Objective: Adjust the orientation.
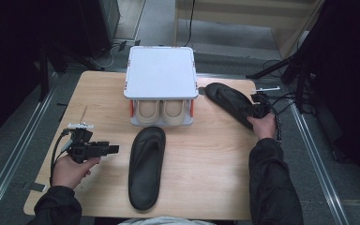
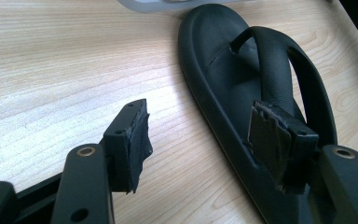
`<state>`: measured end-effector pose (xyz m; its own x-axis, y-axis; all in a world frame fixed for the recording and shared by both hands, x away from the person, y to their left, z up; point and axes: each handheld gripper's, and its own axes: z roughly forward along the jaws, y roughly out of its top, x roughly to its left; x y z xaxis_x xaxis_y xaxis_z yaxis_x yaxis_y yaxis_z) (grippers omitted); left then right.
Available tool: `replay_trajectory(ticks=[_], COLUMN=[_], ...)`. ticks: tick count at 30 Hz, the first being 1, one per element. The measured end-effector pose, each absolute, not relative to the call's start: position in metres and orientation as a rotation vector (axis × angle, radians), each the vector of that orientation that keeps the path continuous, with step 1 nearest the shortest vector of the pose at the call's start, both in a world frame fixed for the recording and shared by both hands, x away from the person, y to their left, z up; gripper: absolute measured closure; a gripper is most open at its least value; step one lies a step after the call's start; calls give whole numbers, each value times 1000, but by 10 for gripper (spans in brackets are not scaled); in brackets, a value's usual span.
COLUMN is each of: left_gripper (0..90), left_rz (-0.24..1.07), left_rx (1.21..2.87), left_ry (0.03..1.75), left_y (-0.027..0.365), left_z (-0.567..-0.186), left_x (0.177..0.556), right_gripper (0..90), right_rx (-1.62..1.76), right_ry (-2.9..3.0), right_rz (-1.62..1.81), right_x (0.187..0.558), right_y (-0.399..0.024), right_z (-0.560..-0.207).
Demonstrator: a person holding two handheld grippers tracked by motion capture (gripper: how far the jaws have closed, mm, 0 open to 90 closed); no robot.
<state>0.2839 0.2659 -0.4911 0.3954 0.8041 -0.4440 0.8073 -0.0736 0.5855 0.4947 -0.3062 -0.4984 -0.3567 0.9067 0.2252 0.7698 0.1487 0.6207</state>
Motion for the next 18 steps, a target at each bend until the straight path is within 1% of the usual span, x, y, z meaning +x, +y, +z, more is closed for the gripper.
replay_trajectory(ticks=[10,18], left_gripper=[379,376], left_rz=[-7,-13], left_rx=[1854,1862], left_ry=[1404,1401], left_y=[268,267], left_z=[-492,-493], left_x=[285,285], right_gripper=[900,900], right_rx=[1638,1596], right_ry=[2262,2317], right_rz=[1018,1028], right_x=[489,485], right_y=[-294,-274], right_z=[-499,-496])
